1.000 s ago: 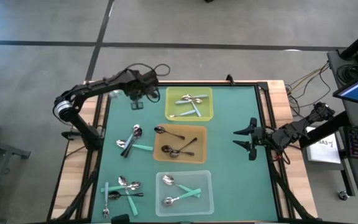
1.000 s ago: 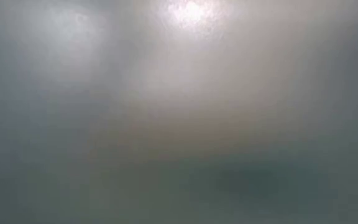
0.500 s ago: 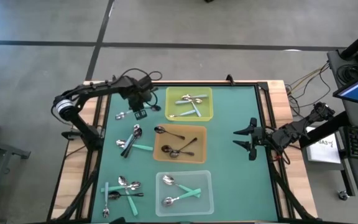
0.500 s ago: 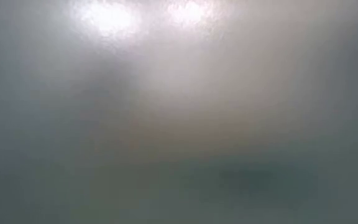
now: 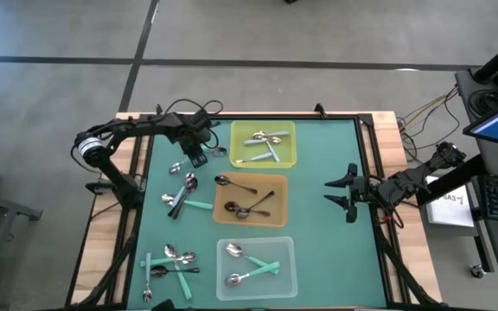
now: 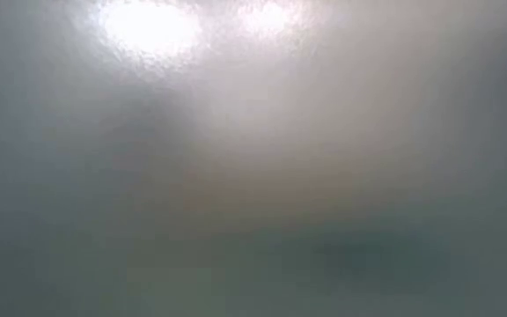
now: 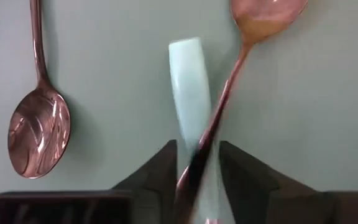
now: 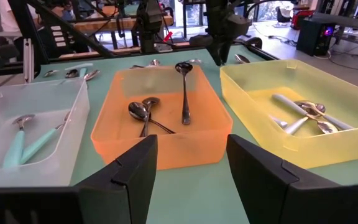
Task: Sort silverware by color (type)
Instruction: Put the black spoon into the orange bin
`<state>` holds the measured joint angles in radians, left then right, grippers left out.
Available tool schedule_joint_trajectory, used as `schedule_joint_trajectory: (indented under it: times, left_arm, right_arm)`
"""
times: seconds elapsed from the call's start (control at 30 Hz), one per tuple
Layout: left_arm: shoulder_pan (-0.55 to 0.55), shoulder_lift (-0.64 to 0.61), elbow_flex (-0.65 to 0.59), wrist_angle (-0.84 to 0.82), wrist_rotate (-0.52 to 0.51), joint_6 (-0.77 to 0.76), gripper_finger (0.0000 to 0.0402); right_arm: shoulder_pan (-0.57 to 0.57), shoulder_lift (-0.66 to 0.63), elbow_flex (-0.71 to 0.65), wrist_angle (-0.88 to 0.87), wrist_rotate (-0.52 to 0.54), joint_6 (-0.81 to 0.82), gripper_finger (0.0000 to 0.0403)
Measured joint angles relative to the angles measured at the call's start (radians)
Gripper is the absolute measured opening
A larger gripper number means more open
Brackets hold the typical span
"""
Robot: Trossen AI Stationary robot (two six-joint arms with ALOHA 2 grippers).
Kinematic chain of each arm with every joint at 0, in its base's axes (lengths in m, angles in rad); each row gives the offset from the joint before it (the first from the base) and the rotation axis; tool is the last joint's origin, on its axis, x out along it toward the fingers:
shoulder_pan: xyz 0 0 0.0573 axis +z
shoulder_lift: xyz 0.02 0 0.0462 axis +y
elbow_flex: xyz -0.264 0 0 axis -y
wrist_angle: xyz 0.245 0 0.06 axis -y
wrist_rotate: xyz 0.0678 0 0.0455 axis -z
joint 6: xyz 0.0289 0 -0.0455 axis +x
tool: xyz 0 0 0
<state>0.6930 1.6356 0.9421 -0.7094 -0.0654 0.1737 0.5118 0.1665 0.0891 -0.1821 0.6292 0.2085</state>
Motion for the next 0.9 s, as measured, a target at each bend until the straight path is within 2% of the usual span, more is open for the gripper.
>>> schedule_joint_trajectory:
  times: [0.17,0.3,0.43,0.57,0.63,0.9]
  left_arm:
    - [0.000,0.000,0.000,-0.001,-0.002,0.000,0.0157]
    - [0.000,0.000,0.000,-0.001,-0.003,0.000,0.0171]
    - [-0.003,0.000,0.000,-0.002,0.015,0.005,0.0165]
    - [-0.005,0.000,0.000,-0.001,0.191,0.025,0.0146]
    - [-0.005,0.000,0.000,0.007,0.240,0.027,0.0136]
    - [-0.005,0.000,-0.004,0.091,0.171,0.031,0.0115]
  right_arm:
    - [0.000,0.000,0.000,0.000,0.000,0.000,0.0185]
    - [0.000,0.000,0.000,0.000,0.000,0.000,0.0185]
    - [0.000,0.000,0.000,0.000,0.000,0.000,0.0185]
    - [0.000,0.000,0.000,0.000,0.000,0.000,0.0185]
    - [0.000,0.000,0.000,0.000,0.000,0.000,0.0185]
    - [0.000,0.000,0.000,0.000,0.000,0.000,0.0185]
